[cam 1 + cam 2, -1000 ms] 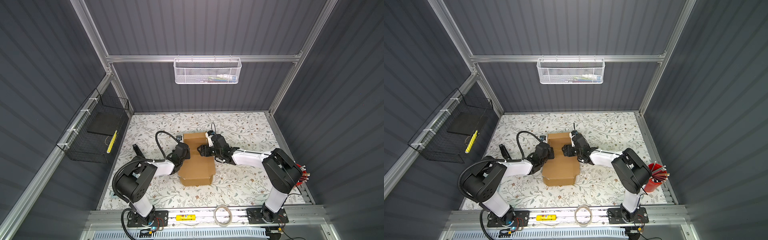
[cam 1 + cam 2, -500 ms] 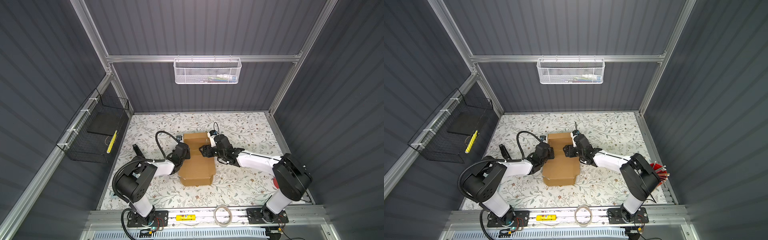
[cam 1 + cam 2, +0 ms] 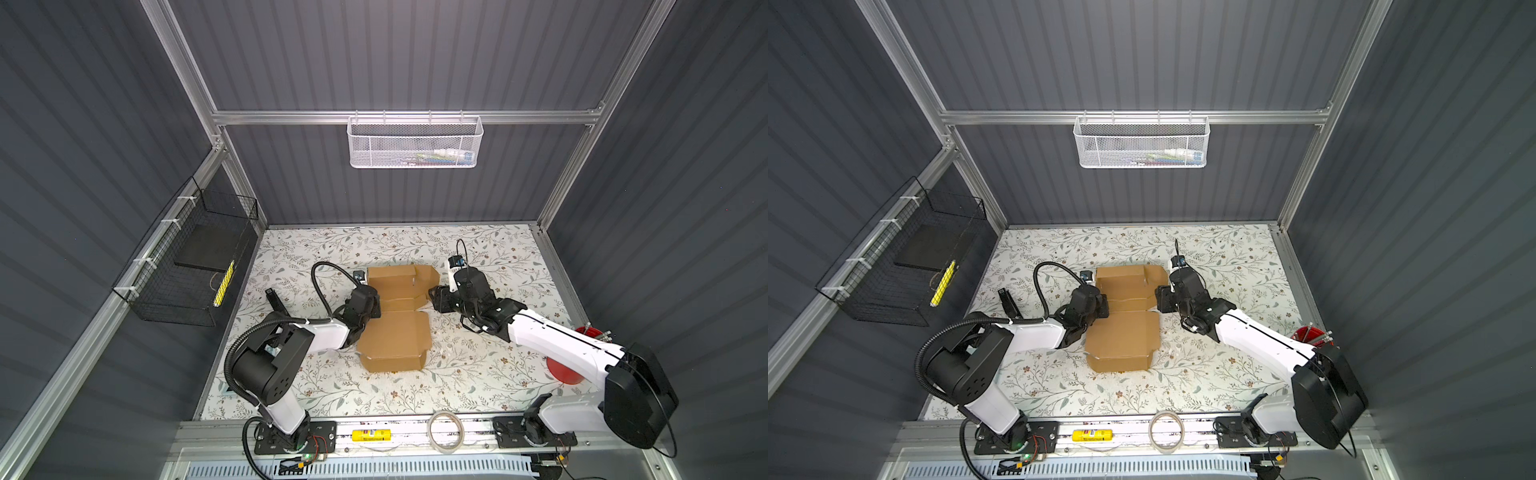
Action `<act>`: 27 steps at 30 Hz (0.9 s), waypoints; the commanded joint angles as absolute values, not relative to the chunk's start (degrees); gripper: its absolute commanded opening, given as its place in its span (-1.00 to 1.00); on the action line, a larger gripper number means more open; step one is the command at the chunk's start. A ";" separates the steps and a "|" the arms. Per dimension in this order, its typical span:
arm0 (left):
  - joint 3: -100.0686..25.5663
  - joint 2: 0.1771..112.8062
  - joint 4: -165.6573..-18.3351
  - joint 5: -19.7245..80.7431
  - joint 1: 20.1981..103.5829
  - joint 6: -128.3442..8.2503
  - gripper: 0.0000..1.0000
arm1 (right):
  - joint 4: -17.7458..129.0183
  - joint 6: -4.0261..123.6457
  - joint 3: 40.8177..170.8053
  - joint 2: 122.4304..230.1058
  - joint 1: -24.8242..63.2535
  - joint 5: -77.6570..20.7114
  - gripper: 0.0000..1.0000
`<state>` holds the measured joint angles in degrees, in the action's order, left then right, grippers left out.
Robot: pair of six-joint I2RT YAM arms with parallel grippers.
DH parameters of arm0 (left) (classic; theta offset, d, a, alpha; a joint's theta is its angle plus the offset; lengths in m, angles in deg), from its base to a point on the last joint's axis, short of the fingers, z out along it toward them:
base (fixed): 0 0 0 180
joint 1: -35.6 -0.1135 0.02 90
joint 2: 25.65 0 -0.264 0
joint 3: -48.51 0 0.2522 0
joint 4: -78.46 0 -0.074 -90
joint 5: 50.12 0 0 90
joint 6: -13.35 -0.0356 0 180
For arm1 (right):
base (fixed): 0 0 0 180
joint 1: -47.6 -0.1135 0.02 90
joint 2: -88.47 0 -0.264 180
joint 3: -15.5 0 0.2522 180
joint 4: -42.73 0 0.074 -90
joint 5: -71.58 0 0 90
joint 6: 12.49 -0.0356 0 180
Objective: Fold the paper box
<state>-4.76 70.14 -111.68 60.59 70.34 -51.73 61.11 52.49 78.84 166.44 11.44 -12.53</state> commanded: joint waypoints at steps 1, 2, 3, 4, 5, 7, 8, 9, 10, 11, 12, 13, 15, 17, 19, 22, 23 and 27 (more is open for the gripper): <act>-5.58 70.04 -107.63 59.13 70.49 -51.43 -1.00 | 62.66 53.45 78.88 168.83 12.96 -12.46 0.15; -5.68 70.06 -107.47 59.13 70.49 -51.51 -1.00 | 62.34 53.67 79.34 169.88 13.29 -12.84 0.14; -5.77 70.06 -107.31 59.00 70.49 -51.49 -1.00 | 61.90 53.95 79.89 170.93 13.60 -13.31 0.14; -5.90 70.12 -107.22 58.89 70.49 -51.52 -1.00 | 61.37 54.25 80.55 172.13 13.90 -13.76 0.14; -5.92 70.08 -107.00 58.79 70.46 -51.60 -1.00 | 60.92 54.50 81.24 173.37 14.17 -14.20 0.13; -5.97 70.24 -106.91 58.61 70.49 -51.55 -1.00 | 59.96 54.97 82.60 175.70 14.67 -15.11 0.12; -5.99 70.24 -106.83 58.52 70.43 -51.53 -1.00 | 59.28 55.11 83.06 176.71 14.85 -15.77 0.11; -6.03 70.24 -106.84 58.51 70.41 -51.52 -1.00 | 58.47 55.50 83.75 178.11 14.92 -16.62 0.10; -5.98 70.17 -106.84 58.51 70.43 -51.52 -1.00 | 58.21 55.69 84.36 179.09 15.06 -16.90 0.09; -5.94 70.13 -106.77 58.51 70.41 -51.52 -1.00 | 58.21 55.78 85.13 180.13 15.16 -17.00 0.07; -5.94 70.14 -106.73 58.54 70.39 -51.52 -1.00 | 58.30 55.96 86.11 181.42 15.27 -17.35 0.04; -5.94 70.15 -106.71 58.53 70.42 -51.52 -1.00 | 58.15 56.11 86.62 182.24 15.29 -17.61 0.01; -6.04 70.22 -106.70 58.57 70.41 -51.52 -1.00 | 58.00 56.14 87.63 183.62 15.50 -18.00 -0.04; -6.27 70.32 -106.70 58.45 70.41 -51.52 -1.00 | 57.69 56.29 88.14 184.72 15.49 -18.46 -0.07; -6.52 70.58 -106.67 58.21 70.40 -51.52 -1.00 | 57.45 56.75 88.40 185.42 15.54 -18.99 -0.11; -7.04 71.24 -106.67 57.68 70.41 -51.26 -1.00 | 57.20 57.27 88.57 186.19 15.56 -18.63 -0.27; -7.15 71.42 -106.67 57.55 70.41 -51.01 -1.00 | 57.32 57.37 88.57 186.36 15.60 -18.49 -0.31; -7.48 71.73 -106.69 57.13 70.41 -50.73 -1.00 | 57.41 57.77 88.72 186.38 15.67 -18.80 -0.47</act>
<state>-6.33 70.27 -109.36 58.86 70.34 -51.53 57.63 56.87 87.37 186.05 15.37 -18.28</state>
